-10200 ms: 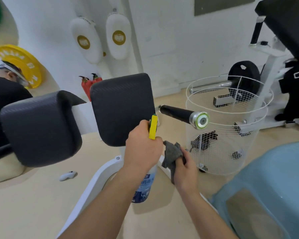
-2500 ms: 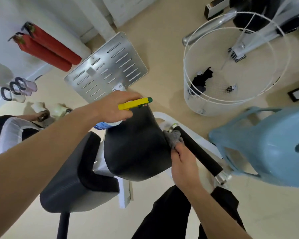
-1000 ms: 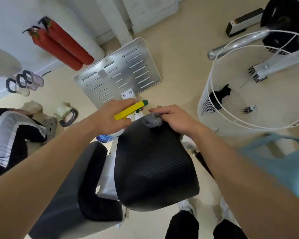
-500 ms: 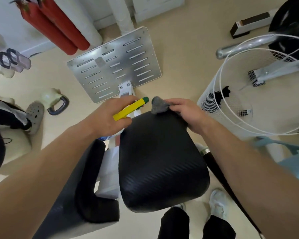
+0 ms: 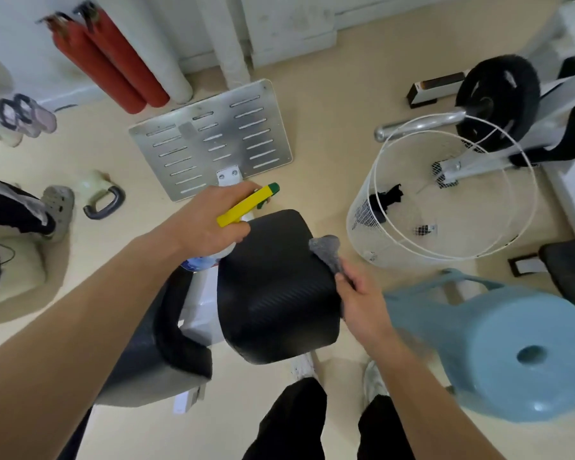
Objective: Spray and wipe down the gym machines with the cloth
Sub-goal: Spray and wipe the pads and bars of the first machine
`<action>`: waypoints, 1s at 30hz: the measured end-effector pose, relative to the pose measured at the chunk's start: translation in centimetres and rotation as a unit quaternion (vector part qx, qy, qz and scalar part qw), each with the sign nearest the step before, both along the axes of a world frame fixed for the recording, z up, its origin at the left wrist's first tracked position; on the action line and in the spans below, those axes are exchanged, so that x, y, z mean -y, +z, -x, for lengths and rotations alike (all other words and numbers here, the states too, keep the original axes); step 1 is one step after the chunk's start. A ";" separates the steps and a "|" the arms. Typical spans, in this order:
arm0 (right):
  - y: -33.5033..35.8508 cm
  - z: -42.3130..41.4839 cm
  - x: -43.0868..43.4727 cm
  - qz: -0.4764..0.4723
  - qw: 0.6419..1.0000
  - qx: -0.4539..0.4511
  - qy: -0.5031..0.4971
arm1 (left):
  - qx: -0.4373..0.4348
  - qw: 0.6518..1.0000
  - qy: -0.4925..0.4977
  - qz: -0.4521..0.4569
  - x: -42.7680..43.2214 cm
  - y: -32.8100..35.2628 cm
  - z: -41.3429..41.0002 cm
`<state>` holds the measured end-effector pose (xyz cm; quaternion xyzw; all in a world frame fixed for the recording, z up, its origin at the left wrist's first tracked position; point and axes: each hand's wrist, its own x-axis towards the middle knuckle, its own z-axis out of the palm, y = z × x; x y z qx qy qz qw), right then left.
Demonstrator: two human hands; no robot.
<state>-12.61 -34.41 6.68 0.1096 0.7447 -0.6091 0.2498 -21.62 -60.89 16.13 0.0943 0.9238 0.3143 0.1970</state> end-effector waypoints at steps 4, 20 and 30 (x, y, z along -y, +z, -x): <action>2.2 -3.1 -1.7 -0.093 0.995 0.004 0.037 | -0.025 0.999 0.025 0.021 -2.2 3.5 -1.6; 8.7 -11.6 -7.7 0.172 0.933 0.314 -0.047 | -0.048 0.929 0.366 -0.023 -11.3 10.2 -23.1; 8.5 -20.3 0.5 0.081 0.941 0.313 0.103 | -0.066 0.746 0.655 -0.104 -8.6 1.6 -40.1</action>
